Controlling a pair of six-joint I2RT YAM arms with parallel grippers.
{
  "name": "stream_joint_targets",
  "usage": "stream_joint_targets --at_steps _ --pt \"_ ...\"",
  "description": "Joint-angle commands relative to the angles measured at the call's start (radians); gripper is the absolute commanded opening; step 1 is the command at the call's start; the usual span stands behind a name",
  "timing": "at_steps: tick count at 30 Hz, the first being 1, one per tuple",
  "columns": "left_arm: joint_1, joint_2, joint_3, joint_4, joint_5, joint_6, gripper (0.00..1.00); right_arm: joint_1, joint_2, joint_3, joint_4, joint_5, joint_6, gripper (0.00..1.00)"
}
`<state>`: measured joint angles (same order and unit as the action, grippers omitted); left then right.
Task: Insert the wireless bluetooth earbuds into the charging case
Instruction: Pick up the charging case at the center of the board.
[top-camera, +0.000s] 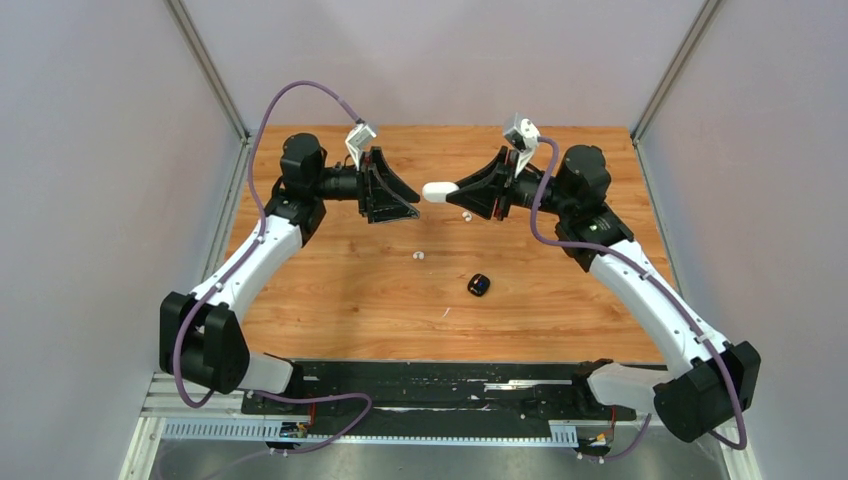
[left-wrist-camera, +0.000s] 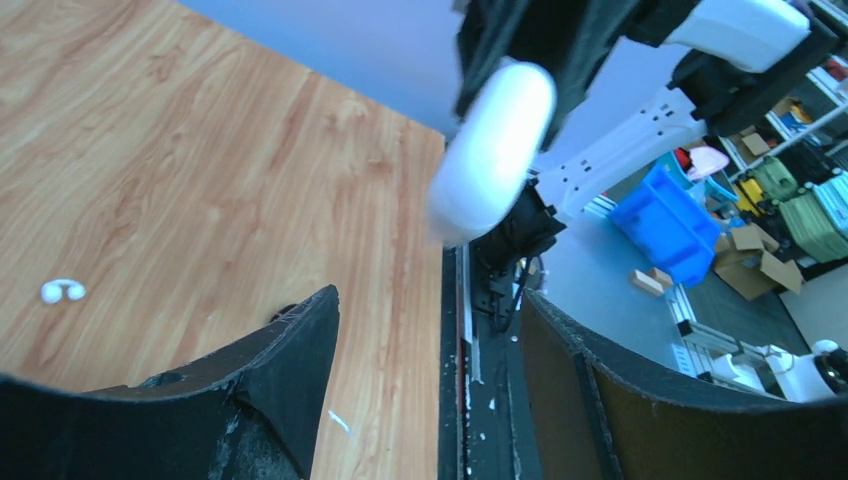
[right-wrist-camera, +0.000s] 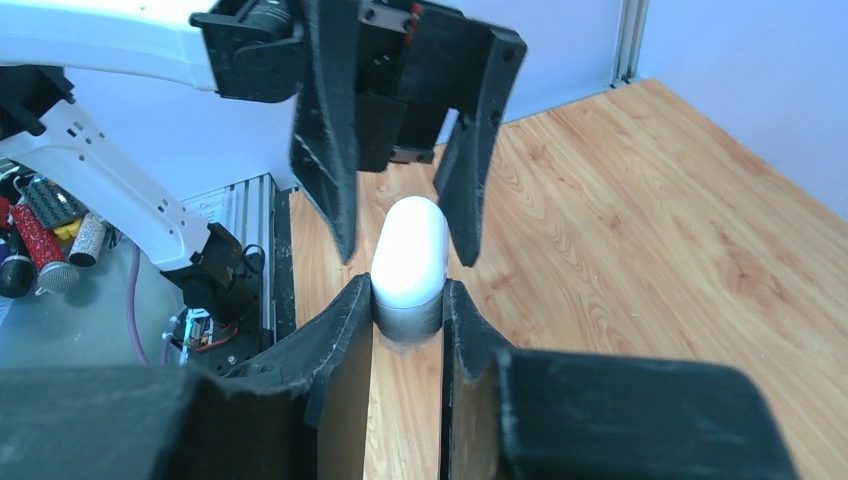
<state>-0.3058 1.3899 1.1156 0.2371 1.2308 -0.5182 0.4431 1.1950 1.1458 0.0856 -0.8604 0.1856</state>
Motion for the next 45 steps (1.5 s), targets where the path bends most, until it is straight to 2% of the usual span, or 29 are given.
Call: stream_joint_targets --at_steps 1,12,17,25,26,27,32,33,35,41,43,44,45 --pt "-0.01 0.001 0.066 0.141 0.078 -0.111 0.72 0.009 0.03 0.025 0.079 0.026 0.051 0.0" --pt "-0.045 0.02 0.123 0.066 0.035 -0.055 0.65 0.043 0.046 0.034 0.125 0.031 0.095 0.0" --pt "-0.045 0.042 0.13 0.096 0.03 -0.061 0.61 0.065 0.042 0.031 0.116 0.059 0.087 0.0" --pt "-0.05 0.055 0.145 0.116 0.067 -0.068 0.31 0.079 0.053 0.014 0.117 0.113 0.076 0.0" --pt "-0.05 0.055 0.143 0.116 0.068 -0.066 0.23 0.08 0.057 0.007 0.117 0.117 0.072 0.03" --pt "-0.05 0.054 0.143 0.117 0.071 -0.063 0.2 0.082 0.059 0.0 0.117 0.118 0.066 0.07" --pt "-0.05 0.051 0.13 0.108 0.074 -0.041 0.11 0.08 0.067 -0.019 0.038 0.112 -0.01 0.43" --pt "-0.05 0.051 0.128 0.094 0.078 -0.033 0.06 0.08 0.066 -0.011 0.007 0.105 -0.043 0.46" --pt "-0.05 0.049 0.118 0.082 0.089 -0.018 0.03 0.076 0.062 0.008 -0.047 0.098 -0.098 0.5" --pt "-0.05 0.035 0.091 -0.02 0.116 0.069 0.01 0.074 0.049 0.067 -0.208 0.062 -0.253 0.66" --pt "-0.05 0.03 0.101 -0.138 0.121 0.214 0.0 0.074 0.05 0.097 -0.259 0.037 -0.295 0.69" --pt "-0.05 0.026 0.108 -0.264 0.112 0.265 0.0 0.074 0.053 0.114 -0.284 0.017 -0.31 0.69" --pt "-0.05 0.025 0.124 -0.329 0.104 0.389 0.0 0.074 0.06 0.137 -0.325 -0.015 -0.325 0.69"
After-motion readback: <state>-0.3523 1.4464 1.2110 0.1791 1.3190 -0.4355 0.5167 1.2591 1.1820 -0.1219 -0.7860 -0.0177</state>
